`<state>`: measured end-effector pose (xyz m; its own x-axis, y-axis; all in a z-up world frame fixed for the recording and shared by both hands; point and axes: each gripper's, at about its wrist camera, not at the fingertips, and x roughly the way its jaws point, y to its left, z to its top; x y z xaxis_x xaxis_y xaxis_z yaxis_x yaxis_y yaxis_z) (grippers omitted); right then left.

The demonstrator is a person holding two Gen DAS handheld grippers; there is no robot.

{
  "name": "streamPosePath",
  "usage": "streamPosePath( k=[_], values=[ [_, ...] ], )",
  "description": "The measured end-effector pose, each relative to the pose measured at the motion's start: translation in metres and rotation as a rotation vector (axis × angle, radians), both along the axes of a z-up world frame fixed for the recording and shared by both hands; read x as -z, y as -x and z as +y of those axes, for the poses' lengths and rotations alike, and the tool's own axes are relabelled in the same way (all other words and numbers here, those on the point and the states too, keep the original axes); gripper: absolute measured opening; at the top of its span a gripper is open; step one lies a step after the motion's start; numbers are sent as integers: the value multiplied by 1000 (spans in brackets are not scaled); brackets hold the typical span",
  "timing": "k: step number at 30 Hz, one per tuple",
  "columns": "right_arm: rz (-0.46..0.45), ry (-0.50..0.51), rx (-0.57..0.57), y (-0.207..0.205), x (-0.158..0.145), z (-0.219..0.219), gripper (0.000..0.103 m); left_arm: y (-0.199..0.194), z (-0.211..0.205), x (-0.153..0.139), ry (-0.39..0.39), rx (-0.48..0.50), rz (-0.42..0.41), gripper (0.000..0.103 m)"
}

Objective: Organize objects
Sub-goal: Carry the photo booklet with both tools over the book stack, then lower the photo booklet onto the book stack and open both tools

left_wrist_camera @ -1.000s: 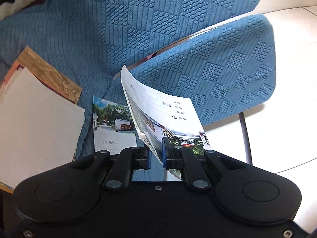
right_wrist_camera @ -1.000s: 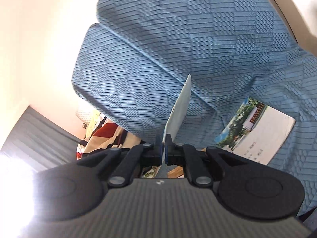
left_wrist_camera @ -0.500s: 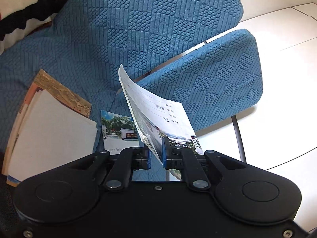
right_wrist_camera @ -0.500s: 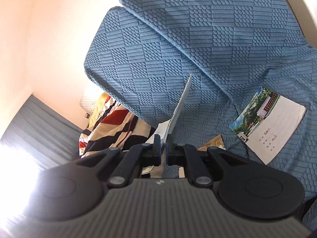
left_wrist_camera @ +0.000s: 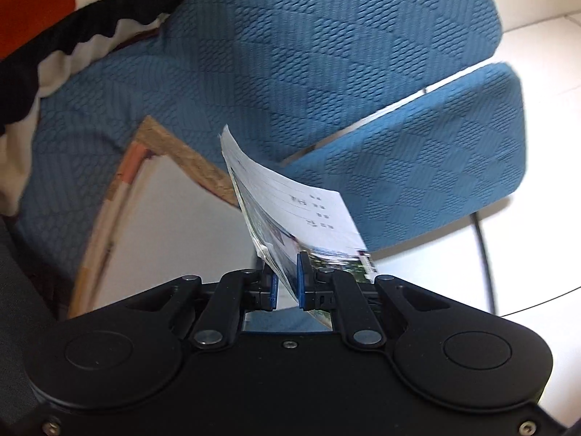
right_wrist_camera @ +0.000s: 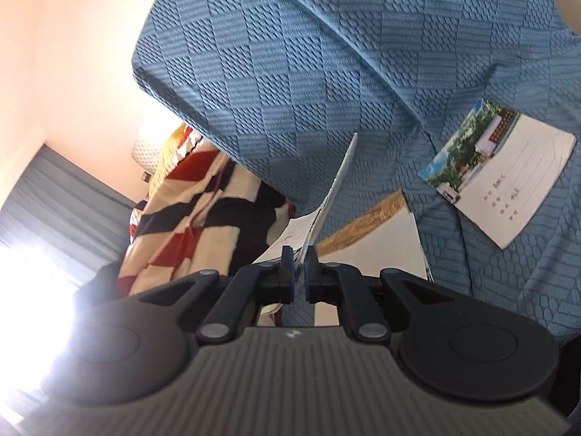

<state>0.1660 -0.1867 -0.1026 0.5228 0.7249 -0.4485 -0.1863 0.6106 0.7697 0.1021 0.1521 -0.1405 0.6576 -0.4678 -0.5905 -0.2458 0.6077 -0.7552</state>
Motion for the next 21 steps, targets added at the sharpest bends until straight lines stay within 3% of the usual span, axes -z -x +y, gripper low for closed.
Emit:
streamPosePath(
  k=[5,12,21],
  values=[
    [60,62,-25,3,34,14,10,8,5,38,-37,-29,48,9],
    [115,113,-35,7,57,20,10,17,15,65,10,-58,105,7],
    [198,192,-31,7,79,24,9,16,9,81,-99,-55,199,7]
  ],
)
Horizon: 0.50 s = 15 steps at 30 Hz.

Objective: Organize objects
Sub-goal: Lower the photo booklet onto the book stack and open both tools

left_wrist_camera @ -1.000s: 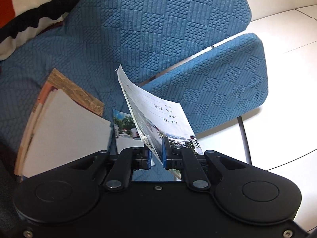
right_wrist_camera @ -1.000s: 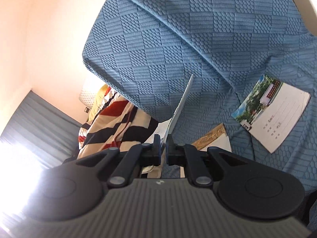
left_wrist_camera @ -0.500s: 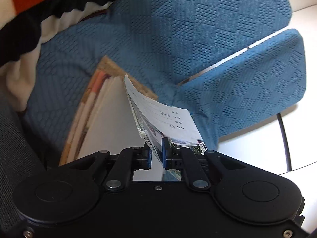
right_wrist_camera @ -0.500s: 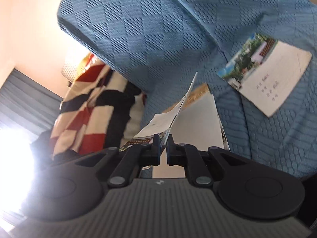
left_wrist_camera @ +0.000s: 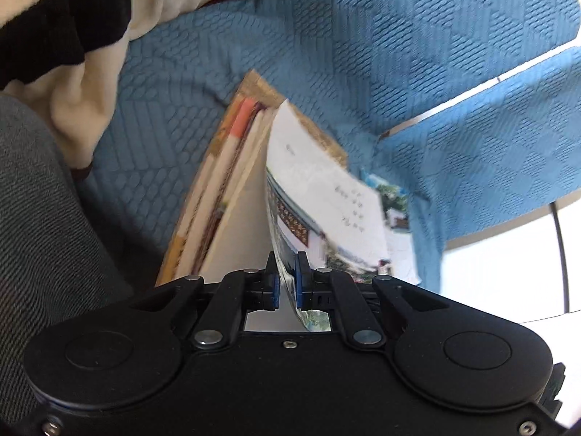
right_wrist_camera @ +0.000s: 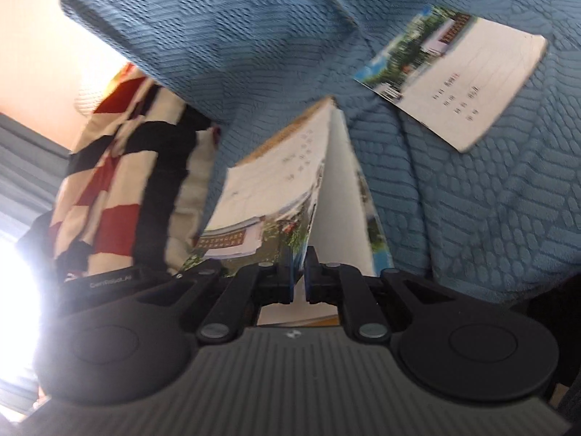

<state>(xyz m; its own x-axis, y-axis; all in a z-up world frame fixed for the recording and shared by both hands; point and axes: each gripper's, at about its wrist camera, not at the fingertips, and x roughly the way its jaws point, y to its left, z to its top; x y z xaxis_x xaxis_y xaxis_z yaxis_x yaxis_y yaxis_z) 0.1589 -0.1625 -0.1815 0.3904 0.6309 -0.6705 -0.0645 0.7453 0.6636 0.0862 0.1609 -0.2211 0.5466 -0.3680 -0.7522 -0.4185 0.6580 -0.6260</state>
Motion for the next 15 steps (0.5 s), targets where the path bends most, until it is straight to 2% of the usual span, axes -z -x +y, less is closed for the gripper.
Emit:
streamPosePath(
  k=[13,15],
  values=[
    [55,69,-18,0,10,7,10,1,-1,13,-13,36,48,7],
    [50,84,-26,0,9,8,11,3,0,12,-7,33,49,13]
  ],
)
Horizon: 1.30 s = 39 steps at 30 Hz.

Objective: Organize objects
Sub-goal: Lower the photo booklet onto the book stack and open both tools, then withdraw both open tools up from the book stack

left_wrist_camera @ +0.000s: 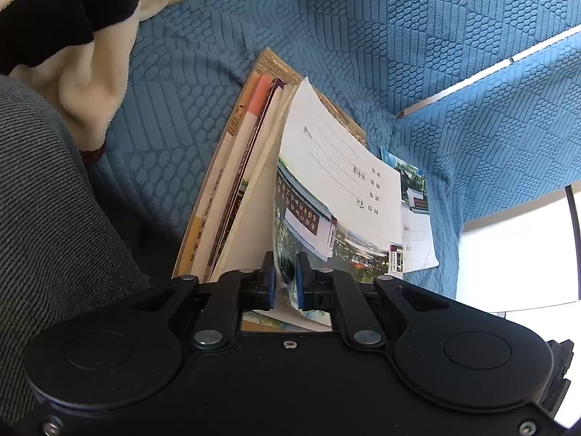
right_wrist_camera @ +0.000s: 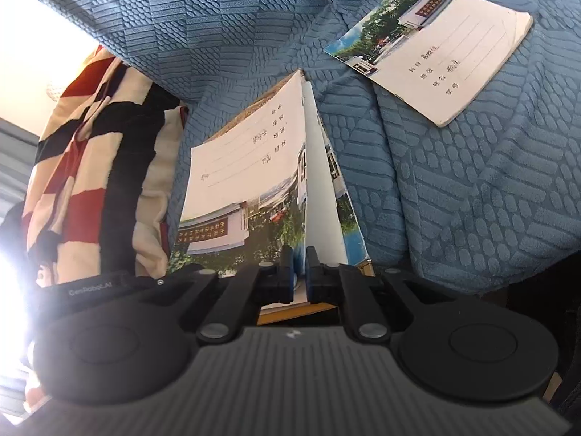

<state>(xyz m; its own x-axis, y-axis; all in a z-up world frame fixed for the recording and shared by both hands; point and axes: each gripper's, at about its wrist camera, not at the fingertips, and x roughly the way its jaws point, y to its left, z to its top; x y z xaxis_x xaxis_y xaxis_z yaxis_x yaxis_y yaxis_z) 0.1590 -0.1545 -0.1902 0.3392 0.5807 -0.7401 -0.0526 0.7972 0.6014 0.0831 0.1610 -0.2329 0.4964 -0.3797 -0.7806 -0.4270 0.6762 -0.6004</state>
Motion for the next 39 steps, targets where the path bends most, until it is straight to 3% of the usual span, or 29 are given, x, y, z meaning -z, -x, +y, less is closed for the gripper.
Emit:
streamPosePath(
  k=[2,4,5,6,8,9,10,16,21,27,30,34,39],
  values=[
    [10,10,4,-1,0,-1,11,-1,0,-2,-8,4,13,17],
    [33,16,12,-2,0,-3,17,-2,-1,-5,-37,11,18,21],
    [44,20,17,-2,0,-4,19,-2,-1,-8,-50,15,16,30],
    [48,22,17,-3,-2,-5,25,-1,-1,-11,-65,16,13,41],
    [48,56,18,-3,-6,-6,42,0,-1,-18,-107,16,9,50],
    [46,71,20,-3,-9,-7,50,1,-1,-22,-124,23,6,50],
    [43,81,19,-3,-11,-8,51,2,0,-26,-138,26,1,50],
    [-14,142,-8,-8,-36,-12,51,7,-3,-54,-230,25,-50,53],
    [-115,166,-28,-10,-68,-13,51,7,-14,-78,-332,40,-95,57],
    [-244,210,-55,-8,-103,-13,51,6,-28,-104,-392,60,-153,59],
    [-297,222,-61,-5,-118,-14,51,7,-35,-118,-409,67,-187,60],
    [-357,248,-44,3,-137,-19,51,9,-38,-136,-353,57,-240,61],
    [-426,281,-43,17,-155,-25,50,17,-42,-160,-351,35,-297,62]
  ],
)
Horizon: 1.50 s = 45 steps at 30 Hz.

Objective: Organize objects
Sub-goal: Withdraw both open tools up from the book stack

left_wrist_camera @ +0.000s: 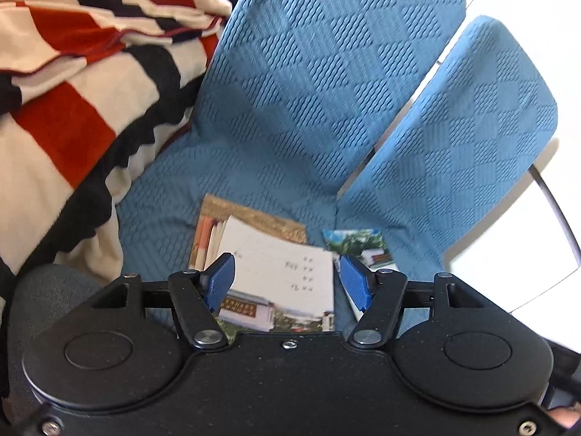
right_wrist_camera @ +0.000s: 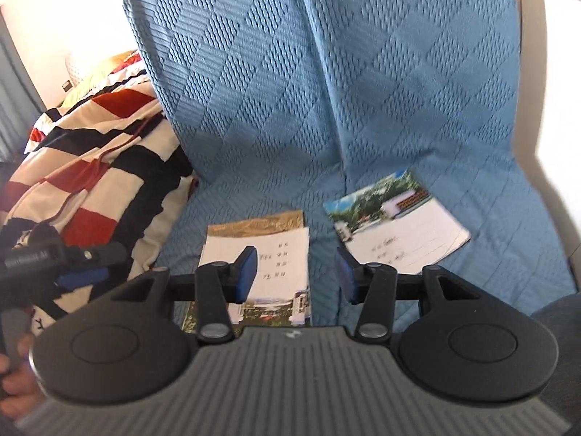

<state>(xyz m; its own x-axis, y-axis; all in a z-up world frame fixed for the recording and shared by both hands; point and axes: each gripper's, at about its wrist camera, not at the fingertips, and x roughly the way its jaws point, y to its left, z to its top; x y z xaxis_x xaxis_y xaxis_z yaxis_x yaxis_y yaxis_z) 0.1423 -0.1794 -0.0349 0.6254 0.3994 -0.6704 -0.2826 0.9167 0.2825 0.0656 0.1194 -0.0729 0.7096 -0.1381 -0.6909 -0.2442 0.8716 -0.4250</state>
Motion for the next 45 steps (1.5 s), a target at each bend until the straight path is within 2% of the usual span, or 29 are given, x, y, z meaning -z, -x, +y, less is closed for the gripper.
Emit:
streamPosePath(
  k=[8,10,12,16,20,21,24,27,29,30,31,33,36,45],
  values=[
    [-29,-5,7,15,-11,-16,50,7,-22,-26,-65,43,-52,68],
    [-35,4,20,19,-8,-19,49,9,-26,-31,-68,39,-68,72],
    [-18,11,39,20,-3,-24,49,9,-31,-34,-70,39,-77,82],
    [-6,18,56,24,2,-34,49,10,-41,-38,-87,56,-90,87],
    [-21,43,76,30,4,-39,50,10,-52,-37,-104,63,-82,100],
    [-28,43,80,32,4,-41,50,10,-54,-37,-104,64,-82,100],
    [-57,54,94,36,2,-45,57,9,-62,-35,-114,82,-77,102],
    [-85,71,93,39,-1,-48,58,8,-72,-31,-133,98,-71,102],
    [-90,73,94,40,-2,-50,69,7,-78,-30,-138,110,-70,102],
    [-92,65,99,40,-2,-53,82,7,-81,-30,-139,114,-71,102],
    [-92,55,102,41,-2,-55,86,8,-85,-30,-140,118,-71,102],
    [-83,54,102,40,-1,-58,86,7,-90,-29,-137,124,-71,102],
    [-71,75,106,39,2,-61,95,6,-98,-26,-128,133,-69,102],
    [-88,93,124,42,3,-77,95,1,-118,-21,-102,153,-46,102]
  ],
)
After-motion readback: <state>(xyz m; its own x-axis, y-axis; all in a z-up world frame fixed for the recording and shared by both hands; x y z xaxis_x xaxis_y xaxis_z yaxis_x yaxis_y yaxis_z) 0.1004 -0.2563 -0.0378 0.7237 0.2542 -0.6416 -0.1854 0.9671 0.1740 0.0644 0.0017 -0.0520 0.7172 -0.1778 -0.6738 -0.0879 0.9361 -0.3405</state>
